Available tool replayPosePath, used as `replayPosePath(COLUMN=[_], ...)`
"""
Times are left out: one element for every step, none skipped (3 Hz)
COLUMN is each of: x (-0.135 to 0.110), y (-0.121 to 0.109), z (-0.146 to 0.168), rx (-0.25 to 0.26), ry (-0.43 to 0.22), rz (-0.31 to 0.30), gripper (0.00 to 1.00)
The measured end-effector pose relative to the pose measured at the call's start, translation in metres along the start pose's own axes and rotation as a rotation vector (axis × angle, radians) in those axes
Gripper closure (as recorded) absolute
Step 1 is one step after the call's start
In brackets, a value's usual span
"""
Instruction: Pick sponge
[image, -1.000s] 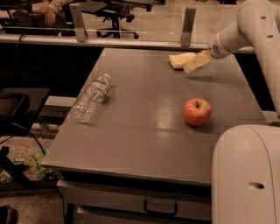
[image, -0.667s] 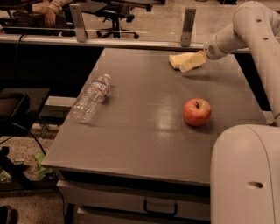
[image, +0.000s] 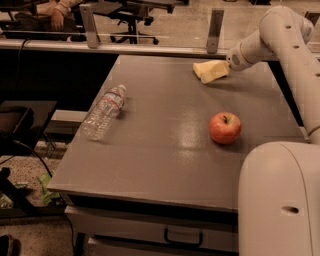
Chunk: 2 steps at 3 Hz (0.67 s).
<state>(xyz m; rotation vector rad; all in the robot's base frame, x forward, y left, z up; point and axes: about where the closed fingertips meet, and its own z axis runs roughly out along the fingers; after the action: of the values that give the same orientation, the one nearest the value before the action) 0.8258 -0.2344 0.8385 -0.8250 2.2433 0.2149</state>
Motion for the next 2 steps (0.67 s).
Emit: replayPosePath(x=[-0.0007,-0.0061], y=[0.0065,0.0132], z=[0.0015,-0.0042], rx=[-0.022,-0.044], ry=[-0.005,-0.026], rz=[0.0,-0.009], gripper=[0.42,0.65])
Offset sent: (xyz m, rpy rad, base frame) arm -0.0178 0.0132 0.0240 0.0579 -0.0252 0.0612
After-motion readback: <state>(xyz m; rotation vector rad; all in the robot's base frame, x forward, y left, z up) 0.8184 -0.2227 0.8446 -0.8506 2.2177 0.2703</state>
